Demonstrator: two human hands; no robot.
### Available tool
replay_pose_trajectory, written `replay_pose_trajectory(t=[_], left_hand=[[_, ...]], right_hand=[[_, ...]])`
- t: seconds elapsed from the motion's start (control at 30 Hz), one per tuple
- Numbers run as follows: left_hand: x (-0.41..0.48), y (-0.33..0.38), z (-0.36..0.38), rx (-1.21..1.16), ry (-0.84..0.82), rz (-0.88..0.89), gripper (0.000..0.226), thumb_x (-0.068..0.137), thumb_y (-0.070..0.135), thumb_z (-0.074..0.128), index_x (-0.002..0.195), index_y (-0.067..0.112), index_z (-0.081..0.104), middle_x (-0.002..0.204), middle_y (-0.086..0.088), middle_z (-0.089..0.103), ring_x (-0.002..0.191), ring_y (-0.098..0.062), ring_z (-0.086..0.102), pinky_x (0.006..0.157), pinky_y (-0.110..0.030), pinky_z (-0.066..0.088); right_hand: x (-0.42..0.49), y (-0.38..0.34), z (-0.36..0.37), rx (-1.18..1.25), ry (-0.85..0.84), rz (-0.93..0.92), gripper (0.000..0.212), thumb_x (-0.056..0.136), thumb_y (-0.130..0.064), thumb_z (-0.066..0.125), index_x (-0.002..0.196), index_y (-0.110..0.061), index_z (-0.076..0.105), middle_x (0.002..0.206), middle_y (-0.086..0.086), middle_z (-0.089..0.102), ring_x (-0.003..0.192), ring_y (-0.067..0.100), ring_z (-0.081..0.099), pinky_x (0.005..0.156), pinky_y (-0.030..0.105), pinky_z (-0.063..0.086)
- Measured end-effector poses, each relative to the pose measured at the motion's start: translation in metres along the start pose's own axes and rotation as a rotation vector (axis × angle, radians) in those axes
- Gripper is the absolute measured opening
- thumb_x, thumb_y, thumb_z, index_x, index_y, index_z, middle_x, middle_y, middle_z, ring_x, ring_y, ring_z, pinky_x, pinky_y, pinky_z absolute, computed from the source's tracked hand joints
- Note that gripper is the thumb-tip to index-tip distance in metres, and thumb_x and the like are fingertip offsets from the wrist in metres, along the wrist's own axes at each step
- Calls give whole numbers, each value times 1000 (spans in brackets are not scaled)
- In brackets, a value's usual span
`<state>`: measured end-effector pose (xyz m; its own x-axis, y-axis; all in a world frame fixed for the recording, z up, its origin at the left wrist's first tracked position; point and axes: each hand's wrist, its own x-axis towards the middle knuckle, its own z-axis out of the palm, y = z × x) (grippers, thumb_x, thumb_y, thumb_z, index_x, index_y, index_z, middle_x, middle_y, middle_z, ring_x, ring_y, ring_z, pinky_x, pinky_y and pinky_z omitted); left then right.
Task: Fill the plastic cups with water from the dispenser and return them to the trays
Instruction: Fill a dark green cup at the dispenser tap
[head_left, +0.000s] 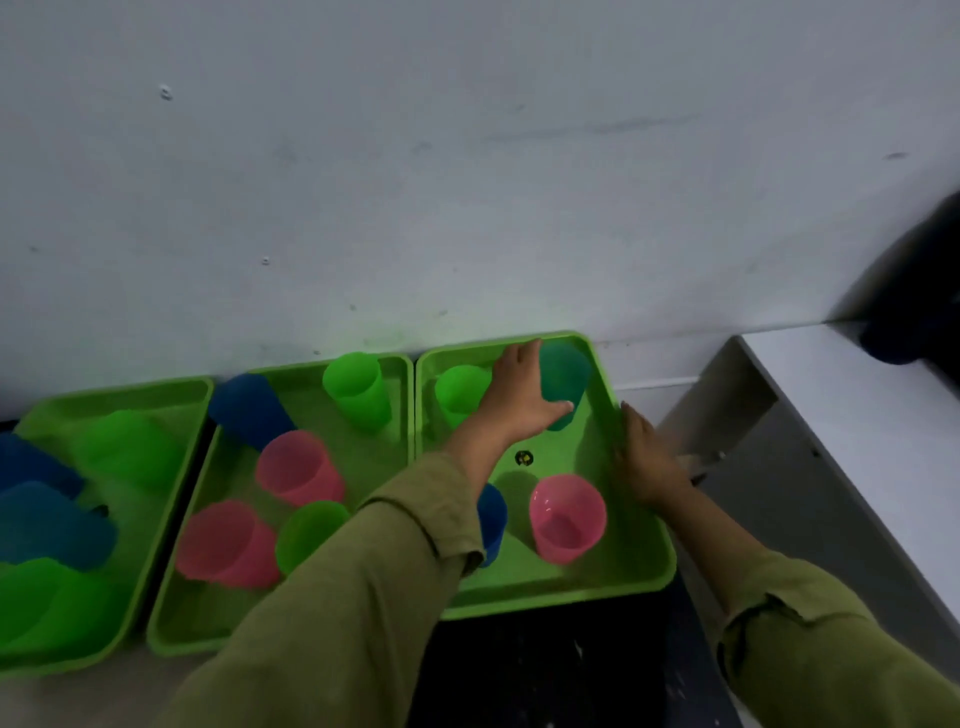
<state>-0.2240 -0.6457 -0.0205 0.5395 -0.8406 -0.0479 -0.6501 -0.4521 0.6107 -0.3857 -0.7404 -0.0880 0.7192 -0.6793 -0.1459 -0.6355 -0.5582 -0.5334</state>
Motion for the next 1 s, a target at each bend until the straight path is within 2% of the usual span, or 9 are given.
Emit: replay_pose_trajectory(t=[0.13, 0.23, 0.4, 0.53, 0.63, 0.77, 1.0], left_hand=[[26, -4, 15, 13, -69, -27, 105, 72, 36, 77, 148, 10, 9, 147, -14, 24, 136, -29, 25, 112, -39, 28], [31, -9, 22, -18, -63, -41, 107, 72, 40, 76, 148, 13, 6, 146, -13, 27, 134, -29, 29, 109, -40, 31], [34, -12, 32, -98, 16, -41, 99, 66, 39, 81, 143, 13, 24, 137, -11, 41, 124, -27, 42, 100, -34, 38], [33, -11, 34, -141, 30, -37, 94, 64, 35, 82, 139, 14, 29, 133, -10, 44, 119, -25, 46, 96, -30, 40], [29, -10, 28, -148, 45, -14, 89, 65, 30, 81, 136, 13, 30, 131, -11, 43, 115, -25, 47, 91, -28, 40], [14, -5, 6, -190, 106, 31, 85, 64, 25, 80, 133, 14, 33, 125, -10, 44, 103, -16, 44, 81, -23, 37], [-40, 3, -50, -248, 255, 62, 86, 64, 19, 78, 135, 17, 30, 125, -9, 35, 108, -18, 45, 81, -21, 35]], right_hand=[[12, 7, 7, 1, -49, 0, 67, 91, -8, 44, 146, 2, 7, 149, 25, 23, 136, 36, 29, 113, 40, 26], [13, 6, 9, 6, -40, -24, 71, 91, -9, 43, 147, 0, 0, 152, 24, 19, 137, 35, 28, 113, 41, 26], [10, 8, 12, 51, -17, -23, 73, 89, -4, 42, 148, -3, -3, 149, 25, 25, 133, 37, 35, 109, 43, 33], [10, 6, 11, 55, -24, -11, 75, 88, -2, 43, 147, -3, -3, 144, 29, 32, 127, 39, 41, 104, 41, 36], [8, 5, 6, 57, -18, 14, 74, 87, 0, 43, 148, -3, 1, 145, 27, 31, 129, 38, 38, 104, 39, 35], [-1, -7, -7, 73, 29, 33, 73, 87, -2, 48, 148, -4, 9, 145, 24, 32, 131, 37, 36, 106, 38, 32], [-26, -55, -39, 73, 147, -47, 53, 91, -9, 50, 141, -4, 31, 141, 20, 41, 129, 32, 40, 102, 31, 31]])
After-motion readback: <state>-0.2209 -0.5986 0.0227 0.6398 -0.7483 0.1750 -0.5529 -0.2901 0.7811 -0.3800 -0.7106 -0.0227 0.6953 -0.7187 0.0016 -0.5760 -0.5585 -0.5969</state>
